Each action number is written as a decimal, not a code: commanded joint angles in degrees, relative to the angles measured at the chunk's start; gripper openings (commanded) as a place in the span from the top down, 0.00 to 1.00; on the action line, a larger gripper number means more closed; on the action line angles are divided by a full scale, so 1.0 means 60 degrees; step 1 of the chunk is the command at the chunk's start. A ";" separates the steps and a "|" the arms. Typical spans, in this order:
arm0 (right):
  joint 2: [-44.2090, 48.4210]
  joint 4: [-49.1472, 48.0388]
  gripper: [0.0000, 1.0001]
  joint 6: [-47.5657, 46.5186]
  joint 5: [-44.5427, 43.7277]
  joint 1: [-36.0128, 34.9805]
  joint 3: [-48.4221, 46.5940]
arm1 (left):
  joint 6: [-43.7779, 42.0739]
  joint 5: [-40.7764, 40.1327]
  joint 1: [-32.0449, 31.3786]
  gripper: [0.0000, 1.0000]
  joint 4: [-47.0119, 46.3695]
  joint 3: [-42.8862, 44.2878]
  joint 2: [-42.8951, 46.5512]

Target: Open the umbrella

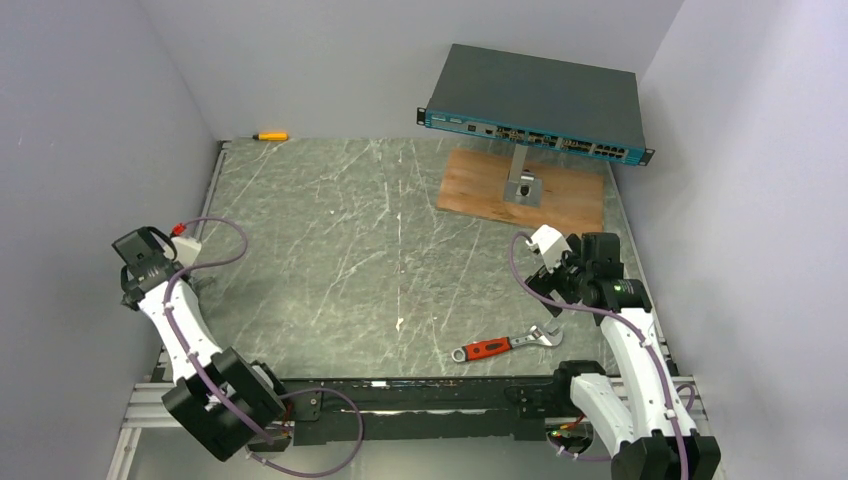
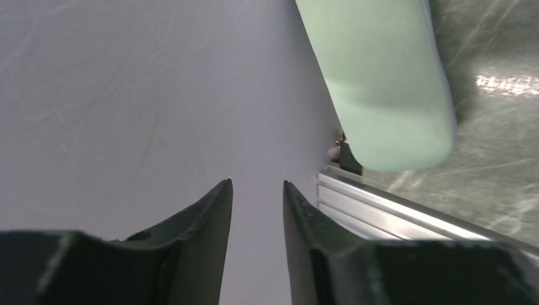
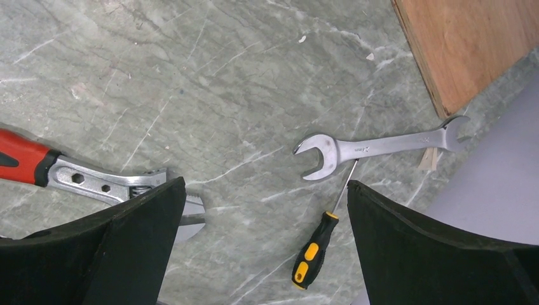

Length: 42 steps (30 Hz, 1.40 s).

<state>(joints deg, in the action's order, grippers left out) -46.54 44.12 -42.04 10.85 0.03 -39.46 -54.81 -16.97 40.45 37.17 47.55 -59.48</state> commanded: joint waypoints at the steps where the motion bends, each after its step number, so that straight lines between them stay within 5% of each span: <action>1: 0.0177 0.0022 0.00 -0.0209 0.0227 0.0037 -0.0138 | -0.1269 0.0651 0.0251 0.70 -0.0577 0.0531 -0.0458; 5: 0.0237 0.0026 0.00 -0.0322 0.0188 0.0032 -0.0126 | -0.1713 0.0660 0.0482 1.00 -0.1088 0.0343 -0.0923; 31: 0.0390 0.0155 0.00 -0.0099 0.0204 0.0033 0.0037 | -0.1788 0.1921 0.0809 1.00 -0.2151 -0.0668 -0.3737; 35: 0.0161 0.0085 0.00 -0.0056 0.0271 0.0032 -0.0071 | -0.0545 0.3746 -0.0445 1.00 -0.0199 -0.0271 -0.3324; 40: -0.0224 -0.0063 0.00 0.0088 0.0286 0.0037 -0.0215 | 0.1757 0.4808 -0.4768 1.00 0.0754 -0.0590 -0.1648; 42: -0.0323 -0.0076 0.00 0.0178 0.0328 0.0036 -0.0290 | 0.2588 0.5474 -0.5608 1.00 0.1180 -0.0147 -0.0961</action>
<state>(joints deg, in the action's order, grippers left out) -47.70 45.78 -42.44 11.16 0.03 -38.50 -52.45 1.17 17.26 33.15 44.91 -72.16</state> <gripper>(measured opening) 0.996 0.007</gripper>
